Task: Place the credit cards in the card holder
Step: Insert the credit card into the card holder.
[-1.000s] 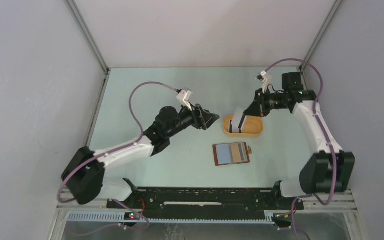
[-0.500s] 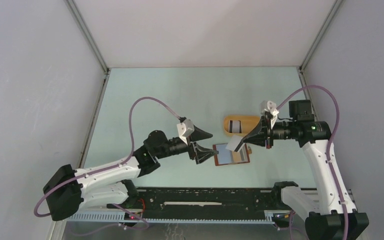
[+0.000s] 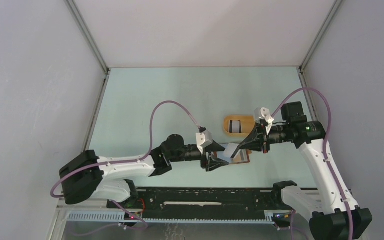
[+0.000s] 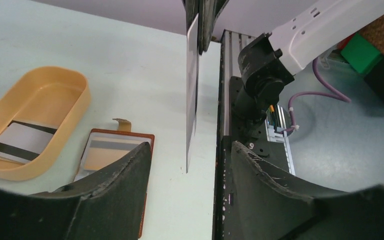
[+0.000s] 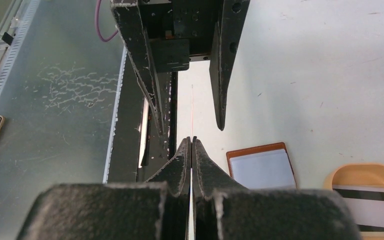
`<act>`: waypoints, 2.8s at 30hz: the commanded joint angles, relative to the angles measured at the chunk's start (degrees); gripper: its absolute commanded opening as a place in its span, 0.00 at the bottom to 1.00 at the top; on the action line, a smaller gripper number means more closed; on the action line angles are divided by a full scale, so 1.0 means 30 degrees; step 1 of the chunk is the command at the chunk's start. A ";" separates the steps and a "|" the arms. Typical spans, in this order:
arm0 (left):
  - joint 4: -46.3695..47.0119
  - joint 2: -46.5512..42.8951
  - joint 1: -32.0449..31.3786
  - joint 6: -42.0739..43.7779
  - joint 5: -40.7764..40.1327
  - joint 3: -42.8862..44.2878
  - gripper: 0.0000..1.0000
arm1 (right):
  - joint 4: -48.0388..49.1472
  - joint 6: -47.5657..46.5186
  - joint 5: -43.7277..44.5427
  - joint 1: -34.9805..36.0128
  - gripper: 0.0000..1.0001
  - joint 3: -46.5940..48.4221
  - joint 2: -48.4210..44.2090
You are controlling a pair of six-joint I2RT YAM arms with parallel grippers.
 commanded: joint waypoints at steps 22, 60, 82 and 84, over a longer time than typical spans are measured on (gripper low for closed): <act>0.6687 0.1345 0.0178 -0.5458 -0.0796 -0.1307 0.00 | 0.0457 0.0451 0.1406 0.0271 0.65 0.0056 0.0903; 0.2562 1.1426 0.3799 -1.7388 0.2962 0.1924 0.00 | 0.7867 -0.1580 1.5108 0.2982 0.41 -0.5345 0.4533; 0.0889 1.3109 0.4667 -1.7400 0.4593 0.3769 0.01 | 0.8073 -0.2036 1.6646 0.3827 0.43 -0.5505 0.6176; 0.0873 1.3283 0.4694 -1.7430 0.4579 0.3814 0.01 | 0.8080 -0.2005 1.6692 0.3849 0.43 -0.5504 0.6235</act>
